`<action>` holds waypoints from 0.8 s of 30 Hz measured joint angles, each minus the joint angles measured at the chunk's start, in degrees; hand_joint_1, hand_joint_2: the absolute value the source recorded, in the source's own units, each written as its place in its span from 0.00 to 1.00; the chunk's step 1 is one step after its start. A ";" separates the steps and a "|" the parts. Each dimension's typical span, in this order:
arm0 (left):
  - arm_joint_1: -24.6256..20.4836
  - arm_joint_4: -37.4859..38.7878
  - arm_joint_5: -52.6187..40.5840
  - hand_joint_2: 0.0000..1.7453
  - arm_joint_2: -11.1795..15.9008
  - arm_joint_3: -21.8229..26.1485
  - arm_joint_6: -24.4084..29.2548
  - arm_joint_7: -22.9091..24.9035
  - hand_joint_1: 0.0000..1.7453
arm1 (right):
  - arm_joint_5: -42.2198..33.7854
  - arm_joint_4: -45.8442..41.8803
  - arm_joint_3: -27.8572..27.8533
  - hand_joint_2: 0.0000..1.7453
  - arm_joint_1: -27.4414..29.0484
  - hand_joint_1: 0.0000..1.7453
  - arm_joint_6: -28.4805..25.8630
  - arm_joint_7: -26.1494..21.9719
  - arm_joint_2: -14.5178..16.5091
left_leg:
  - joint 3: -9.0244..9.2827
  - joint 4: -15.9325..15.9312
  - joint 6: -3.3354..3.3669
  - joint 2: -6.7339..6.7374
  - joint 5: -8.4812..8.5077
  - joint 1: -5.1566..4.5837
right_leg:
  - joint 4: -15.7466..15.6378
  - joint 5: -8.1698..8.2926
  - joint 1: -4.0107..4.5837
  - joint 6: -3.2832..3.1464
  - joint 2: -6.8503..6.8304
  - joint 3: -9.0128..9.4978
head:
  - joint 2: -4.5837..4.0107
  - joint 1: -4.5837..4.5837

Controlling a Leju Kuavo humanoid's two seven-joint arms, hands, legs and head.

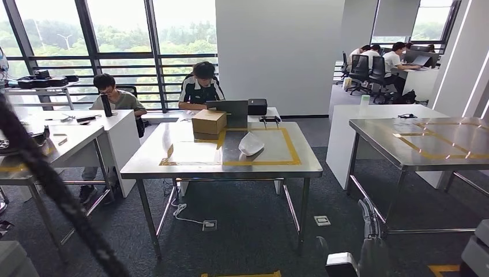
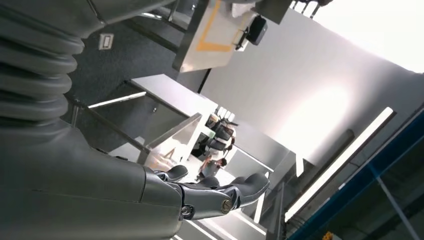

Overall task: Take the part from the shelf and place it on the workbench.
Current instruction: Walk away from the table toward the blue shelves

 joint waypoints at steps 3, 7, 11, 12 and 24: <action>0.50 -0.37 2.41 1.00 0.37 -1.48 -1.25 0.63 0.00 | -2.10 2.15 0.00 1.00 1.31 0.00 1.58 0.51 -0.01 | -0.02 0.00 0.00 0.00 0.00 0.00 | 0.00 0.00 0.00 0.00 0.00 -0.02 | 0.00 0.00; 1.42 -1.14 6.56 1.00 1.11 -4.26 -3.37 1.78 0.00 | -5.04 6.09 -0.29 1.00 3.13 0.00 3.40 1.69 -0.01 | -0.06 0.00 0.00 0.01 0.00 0.00 | 0.00 0.00 -0.01 0.00 0.00 -0.06 | 0.00 -0.01; 2.42 -2.00 10.76 1.00 1.84 -7.45 -5.46 2.92 0.00 | -7.97 10.60 -1.25 1.00 4.91 0.00 5.20 2.89 -0.01 | -0.09 0.00 0.01 0.00 -0.01 0.00 | 0.00 0.00 -0.01 0.00 0.00 -0.09 | 0.00 0.00; 2.65 -2.21 11.81 1.00 2.02 -8.27 -5.98 3.21 0.00 | -8.68 11.78 -1.52 1.00 5.34 0.00 5.64 3.17 -0.01 | -0.10 0.00 0.01 0.00 -0.02 0.00 | 0.00 -0.01 -0.01 0.00 0.00 -0.09 | 0.00 0.00; 5.62 -5.03 24.45 1.00 4.25 -19.01 -12.43 6.72 0.00 | -17.40 26.81 -5.31 1.00 10.65 0.00 11.07 6.88 0.18 | -0.19 0.00 0.01 -0.01 -0.07 -0.01 | -0.01 -0.04 -0.03 0.03 0.00 -0.18 | 0.00 0.00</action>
